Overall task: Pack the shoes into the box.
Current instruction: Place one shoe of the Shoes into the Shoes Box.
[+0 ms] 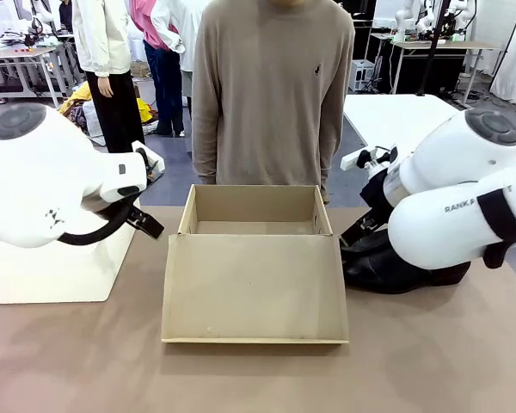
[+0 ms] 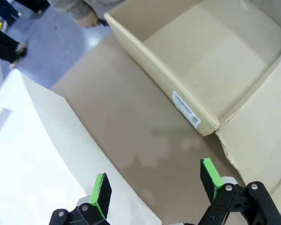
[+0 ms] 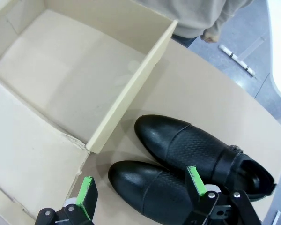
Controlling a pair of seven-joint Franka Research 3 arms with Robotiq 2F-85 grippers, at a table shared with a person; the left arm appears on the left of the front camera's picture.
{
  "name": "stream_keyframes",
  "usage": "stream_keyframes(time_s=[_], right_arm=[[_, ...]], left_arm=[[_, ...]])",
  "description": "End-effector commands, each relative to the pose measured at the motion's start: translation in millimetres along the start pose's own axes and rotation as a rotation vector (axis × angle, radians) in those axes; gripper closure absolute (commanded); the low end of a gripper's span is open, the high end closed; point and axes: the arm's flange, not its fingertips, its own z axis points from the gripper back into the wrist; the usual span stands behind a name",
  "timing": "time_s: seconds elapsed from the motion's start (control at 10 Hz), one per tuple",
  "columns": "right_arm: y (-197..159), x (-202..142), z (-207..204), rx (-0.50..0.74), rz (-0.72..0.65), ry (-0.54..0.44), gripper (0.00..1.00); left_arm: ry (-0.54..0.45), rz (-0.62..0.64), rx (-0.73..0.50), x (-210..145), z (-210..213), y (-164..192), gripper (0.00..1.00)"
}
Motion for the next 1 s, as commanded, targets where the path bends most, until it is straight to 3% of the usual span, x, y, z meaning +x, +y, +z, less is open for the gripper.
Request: stream_keyframes(time_s=[0.0,0.6,0.9], right_arm=[[-9,16,32,0.002,-0.052,-0.009,0.00],[-15,42,91,0.057,-0.034,-0.068,0.00],[-17,46,115,0.138,0.037,-0.111,0.00]], left_arm=[[-0.012,-0.012,0.015,18,26,-7,0.00],[-0.081,-0.080,-0.011,49,87,4,0.00],[-0.158,-0.192,-0.106,66,112,18,0.00]])
